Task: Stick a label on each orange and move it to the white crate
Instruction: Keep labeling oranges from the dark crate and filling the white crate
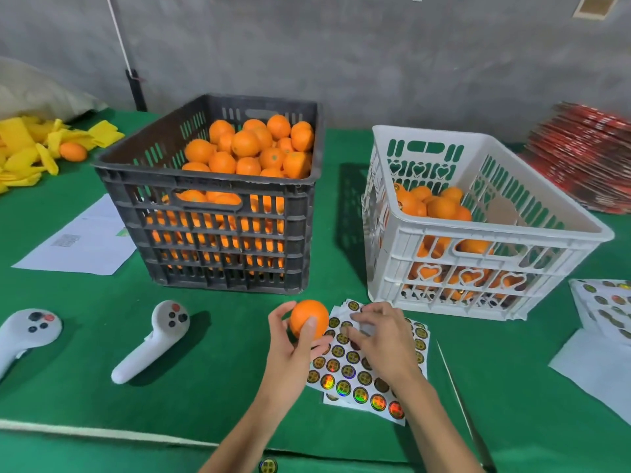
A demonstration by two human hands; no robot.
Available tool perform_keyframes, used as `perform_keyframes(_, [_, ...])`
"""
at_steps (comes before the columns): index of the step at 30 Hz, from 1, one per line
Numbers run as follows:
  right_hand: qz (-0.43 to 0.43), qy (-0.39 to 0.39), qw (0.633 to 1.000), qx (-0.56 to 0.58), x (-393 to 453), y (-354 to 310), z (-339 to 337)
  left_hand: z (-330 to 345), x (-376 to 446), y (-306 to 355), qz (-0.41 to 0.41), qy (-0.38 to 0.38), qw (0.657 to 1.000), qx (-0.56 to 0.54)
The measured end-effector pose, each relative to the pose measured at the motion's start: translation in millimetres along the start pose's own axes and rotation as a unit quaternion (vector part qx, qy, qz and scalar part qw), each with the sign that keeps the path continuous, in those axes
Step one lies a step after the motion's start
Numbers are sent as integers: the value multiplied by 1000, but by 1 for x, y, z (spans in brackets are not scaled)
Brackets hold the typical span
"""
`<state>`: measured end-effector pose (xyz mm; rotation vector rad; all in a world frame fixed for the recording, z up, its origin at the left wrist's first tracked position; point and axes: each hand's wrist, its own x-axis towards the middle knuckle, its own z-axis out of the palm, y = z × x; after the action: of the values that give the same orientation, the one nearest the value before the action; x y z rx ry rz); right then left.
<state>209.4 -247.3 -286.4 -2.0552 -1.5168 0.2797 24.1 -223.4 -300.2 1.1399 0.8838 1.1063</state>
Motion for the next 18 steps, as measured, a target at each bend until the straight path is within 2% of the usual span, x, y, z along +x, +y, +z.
perform_keyframes(8, [-61,54,997,-12,-8,3,8,-2,0,-3,12,-10,1000,6])
perform_keyframes(14, [-145,78,983,-81,-13,1,10,-2,0,-8,16,-11,1000,-1])
perform_keyframes(18, [-105,70,989,-80,-13,1,10,-2,1,-7,10,-9,1000,-1])
